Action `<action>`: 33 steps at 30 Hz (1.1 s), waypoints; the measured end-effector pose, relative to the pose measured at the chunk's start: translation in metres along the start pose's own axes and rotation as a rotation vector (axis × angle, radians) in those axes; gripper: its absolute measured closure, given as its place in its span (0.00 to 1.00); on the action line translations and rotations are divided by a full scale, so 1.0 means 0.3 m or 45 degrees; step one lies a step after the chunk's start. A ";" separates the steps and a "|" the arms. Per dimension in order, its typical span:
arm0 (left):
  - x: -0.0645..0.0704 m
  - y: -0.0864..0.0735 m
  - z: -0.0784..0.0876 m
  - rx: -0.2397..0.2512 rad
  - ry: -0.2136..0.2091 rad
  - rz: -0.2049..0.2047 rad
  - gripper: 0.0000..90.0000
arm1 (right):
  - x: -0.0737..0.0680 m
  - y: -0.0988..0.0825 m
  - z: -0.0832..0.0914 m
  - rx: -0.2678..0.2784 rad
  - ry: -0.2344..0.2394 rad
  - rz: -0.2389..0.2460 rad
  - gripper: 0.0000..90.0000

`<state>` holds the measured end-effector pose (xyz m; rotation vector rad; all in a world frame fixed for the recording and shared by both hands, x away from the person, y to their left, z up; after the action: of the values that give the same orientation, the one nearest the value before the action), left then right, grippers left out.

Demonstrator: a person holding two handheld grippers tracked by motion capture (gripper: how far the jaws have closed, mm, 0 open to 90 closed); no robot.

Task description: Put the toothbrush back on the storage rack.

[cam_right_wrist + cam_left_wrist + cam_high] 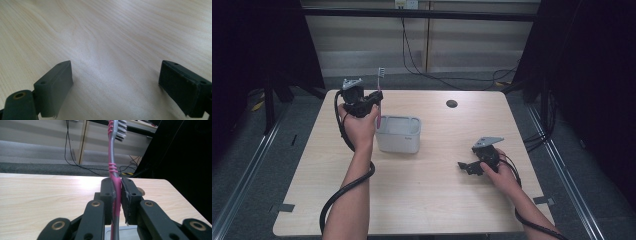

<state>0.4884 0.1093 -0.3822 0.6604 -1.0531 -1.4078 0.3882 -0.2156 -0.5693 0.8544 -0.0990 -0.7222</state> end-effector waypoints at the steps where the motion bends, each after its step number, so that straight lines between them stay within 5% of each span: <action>1: 0.001 -0.001 -0.004 0.000 0.001 -0.002 0.89 | 0.000 0.000 0.000 0.001 0.000 0.000 0.12; 33: -0.023 -0.073 -0.070 0.003 0.032 0.012 0.89 | 0.000 0.000 -0.001 0.001 0.004 0.007 0.12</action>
<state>0.4979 0.1092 -0.4118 0.6723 -1.0373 -1.3868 0.3883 -0.2154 -0.5694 0.8558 -0.0990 -0.7159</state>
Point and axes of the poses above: each handheld gripper's, and its own axes: z roughly backward along the jaws, y roughly out of its top, x roughly to its right, the point moved 8 cm from there along -z, roughly forward along the jaws, and after that the axes turned 14 degrees about y, right-handed, at the moved point
